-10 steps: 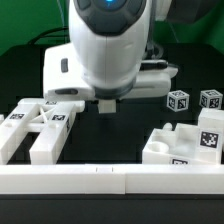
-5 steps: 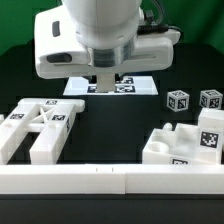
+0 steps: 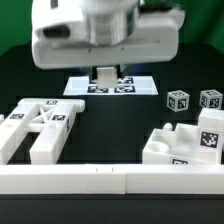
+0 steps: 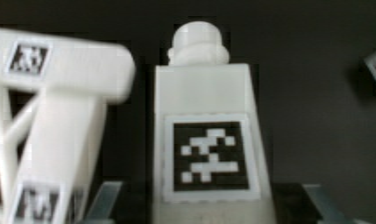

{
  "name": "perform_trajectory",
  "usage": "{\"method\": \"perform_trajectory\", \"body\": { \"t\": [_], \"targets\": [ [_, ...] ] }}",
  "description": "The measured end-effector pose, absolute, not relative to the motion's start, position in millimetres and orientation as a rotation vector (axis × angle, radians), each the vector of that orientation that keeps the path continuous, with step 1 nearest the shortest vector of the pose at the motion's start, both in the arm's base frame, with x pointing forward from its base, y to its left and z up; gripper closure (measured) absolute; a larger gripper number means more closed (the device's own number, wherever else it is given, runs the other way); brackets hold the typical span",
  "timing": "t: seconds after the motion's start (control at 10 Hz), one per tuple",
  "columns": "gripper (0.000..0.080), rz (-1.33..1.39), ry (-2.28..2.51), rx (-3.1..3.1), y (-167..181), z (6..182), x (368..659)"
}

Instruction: Assemble chair

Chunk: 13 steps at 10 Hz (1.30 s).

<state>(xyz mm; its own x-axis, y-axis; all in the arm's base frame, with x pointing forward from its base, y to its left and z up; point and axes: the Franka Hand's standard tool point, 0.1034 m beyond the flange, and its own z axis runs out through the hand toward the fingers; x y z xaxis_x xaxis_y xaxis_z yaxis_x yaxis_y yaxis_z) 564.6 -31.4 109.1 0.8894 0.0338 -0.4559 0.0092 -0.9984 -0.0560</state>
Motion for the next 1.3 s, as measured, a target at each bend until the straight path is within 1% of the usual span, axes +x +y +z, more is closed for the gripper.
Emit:
{"method": "perform_trajectory", "body": {
  "t": [0.1,0.2,0.3,0.4,0.5,0.6,0.7,0.8,0.9,1.0,1.3],
  "targets": [
    [0.0509,0.626,-0.044,-3.031,-29.2,112.7,573.4],
    [0.0509,0.468,-0.039,-3.071,-33.5,107.5,574.3],
    [0.0509,0.367,-0.032,-3.091,-35.8,107.3,571.6],
    [0.0509,0.276,-0.030,-3.108,-37.6,107.4,575.5],
    [0.0509,0.084,-0.035,-3.138,-41.3,107.4,583.8],
    [0.0509,0.000,-0.031,-3.147,-42.4,107.2,580.0],
    [0.0509,-0.043,-0.025,-3.148,-39.7,111.1,584.4],
    [0.0509,-0.183,-0.034,-3.154,-38.4,118.0,600.1],
    [0.0509,-0.281,-0.034,-3.157,-39.3,120.3,606.0],
    [0.0509,-0.282,-0.033,-3.158,-40.0,116.9,602.7],
    [0.0509,-0.279,-0.031,-3.158,-39.7,115.8,603.0]
  ]
}}
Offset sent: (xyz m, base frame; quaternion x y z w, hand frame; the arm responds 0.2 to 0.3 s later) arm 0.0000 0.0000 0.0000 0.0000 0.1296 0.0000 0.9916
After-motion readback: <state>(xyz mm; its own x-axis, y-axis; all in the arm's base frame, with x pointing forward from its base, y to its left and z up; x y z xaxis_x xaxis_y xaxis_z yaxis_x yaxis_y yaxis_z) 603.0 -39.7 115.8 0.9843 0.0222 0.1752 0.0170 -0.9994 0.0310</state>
